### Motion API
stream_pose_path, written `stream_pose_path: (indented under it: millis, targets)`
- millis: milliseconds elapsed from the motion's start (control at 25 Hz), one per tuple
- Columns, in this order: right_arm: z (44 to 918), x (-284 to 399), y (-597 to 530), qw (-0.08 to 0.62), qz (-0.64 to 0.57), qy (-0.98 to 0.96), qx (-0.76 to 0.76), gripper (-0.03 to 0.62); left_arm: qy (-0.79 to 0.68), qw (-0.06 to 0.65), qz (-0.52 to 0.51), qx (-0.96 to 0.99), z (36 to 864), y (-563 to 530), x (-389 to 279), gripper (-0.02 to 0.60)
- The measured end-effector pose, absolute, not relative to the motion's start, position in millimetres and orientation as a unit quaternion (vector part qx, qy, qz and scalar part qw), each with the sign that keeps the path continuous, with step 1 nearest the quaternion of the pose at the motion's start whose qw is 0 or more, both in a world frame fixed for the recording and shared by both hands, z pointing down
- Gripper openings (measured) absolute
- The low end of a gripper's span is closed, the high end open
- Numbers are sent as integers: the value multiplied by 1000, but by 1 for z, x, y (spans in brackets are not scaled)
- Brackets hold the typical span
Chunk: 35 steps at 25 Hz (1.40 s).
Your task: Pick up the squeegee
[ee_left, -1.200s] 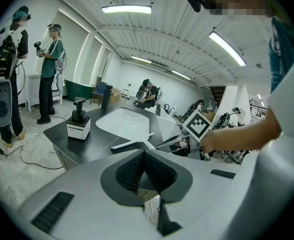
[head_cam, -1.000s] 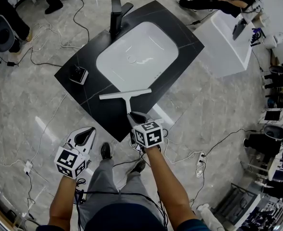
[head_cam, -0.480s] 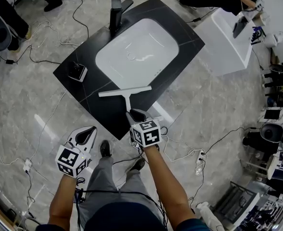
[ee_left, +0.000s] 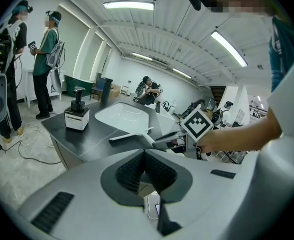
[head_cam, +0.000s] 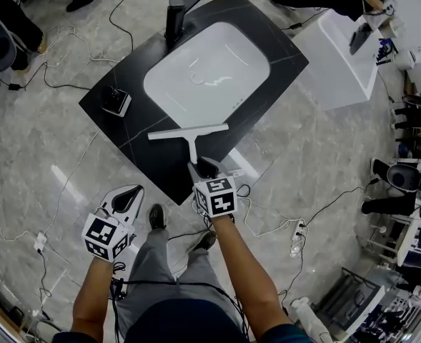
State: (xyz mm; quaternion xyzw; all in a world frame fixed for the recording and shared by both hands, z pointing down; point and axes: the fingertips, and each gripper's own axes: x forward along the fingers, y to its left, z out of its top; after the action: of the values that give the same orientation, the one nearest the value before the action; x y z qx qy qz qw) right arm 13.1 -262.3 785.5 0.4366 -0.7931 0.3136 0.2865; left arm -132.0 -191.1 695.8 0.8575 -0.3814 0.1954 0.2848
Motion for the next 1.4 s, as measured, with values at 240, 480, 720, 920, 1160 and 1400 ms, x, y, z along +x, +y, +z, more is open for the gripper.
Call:
stream_pose_path:
  millis: [240,480,720,920,1160,1400]
  targets:
    - [789,13,-264,285,322,-790,436,137,-379,287,197,858,700,-189,-130,6]
    - [795,10,-264,270,345,-787,434,140,-375,287,197,859,702,-188,-126,6]
    - [795,13,-265,244,375,-781,435,123,-373,286,199,860,703,-188,-121,6]
    - [795,20,-262,229,380,-776,449,115,-373,285,200,860,703,-189,-121,6]
    - [797,27,-262,223,384,-773,453,110,-371,288,203,859,708,-189,-117,6]
    - [797,29,-262,210,392,-774,451,110,-354,302,215,859,722,-188,-102,6]
